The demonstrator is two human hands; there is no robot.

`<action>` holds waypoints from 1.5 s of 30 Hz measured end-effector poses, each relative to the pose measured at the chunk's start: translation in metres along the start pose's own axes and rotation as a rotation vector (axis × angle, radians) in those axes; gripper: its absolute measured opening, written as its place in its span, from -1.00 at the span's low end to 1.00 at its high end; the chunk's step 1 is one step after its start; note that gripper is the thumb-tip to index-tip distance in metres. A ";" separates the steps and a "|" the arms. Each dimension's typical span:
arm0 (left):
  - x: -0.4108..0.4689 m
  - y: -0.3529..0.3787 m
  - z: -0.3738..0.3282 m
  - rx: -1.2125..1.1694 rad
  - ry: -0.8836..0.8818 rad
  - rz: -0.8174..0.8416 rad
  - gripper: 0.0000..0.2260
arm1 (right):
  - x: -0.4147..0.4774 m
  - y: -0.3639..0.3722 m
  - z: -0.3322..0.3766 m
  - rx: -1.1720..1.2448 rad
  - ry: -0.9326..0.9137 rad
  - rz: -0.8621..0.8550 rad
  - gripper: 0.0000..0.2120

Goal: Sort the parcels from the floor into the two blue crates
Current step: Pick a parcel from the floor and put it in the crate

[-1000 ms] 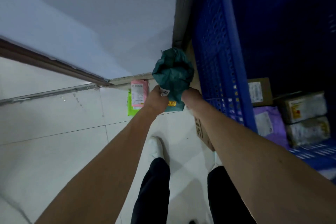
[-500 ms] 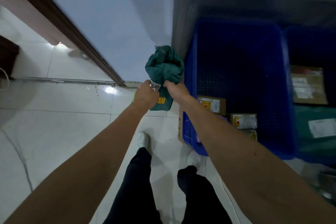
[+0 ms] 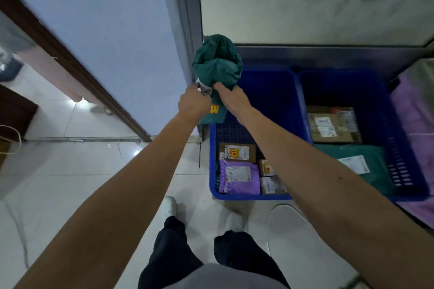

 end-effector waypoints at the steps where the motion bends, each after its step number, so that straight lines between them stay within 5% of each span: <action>1: -0.004 0.005 -0.010 0.004 0.011 0.015 -0.69 | 0.000 -0.013 -0.001 0.009 0.000 -0.021 -0.20; 16: -0.017 0.085 -0.049 0.081 0.138 0.231 -0.77 | 0.030 -0.083 -0.050 -0.205 0.054 -0.138 0.30; 30: -0.004 0.115 -0.065 -0.106 0.296 0.338 -0.67 | 0.045 -0.094 -0.062 -0.007 0.292 -0.463 0.15; 36: 0.006 0.144 -0.055 -0.160 0.185 0.528 -0.55 | 0.067 -0.101 -0.085 0.239 0.448 -0.480 0.20; 43: 0.029 0.175 0.005 -0.137 -0.129 0.334 -0.54 | 0.094 -0.124 -0.117 0.391 0.551 -0.365 -0.48; 45: 0.030 0.193 0.031 -0.121 -0.305 0.313 -0.27 | 0.103 -0.128 -0.120 0.396 0.549 -0.311 -0.50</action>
Point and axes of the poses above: each hand's wrist, its own x-axis towards the middle knuckle, its own y-axis out of the palm, z = x × y, the point moved 4 cm from there along x, towards the middle knuckle, and after that the axes turned 10 degrees about -z, right-handed, at the moved point
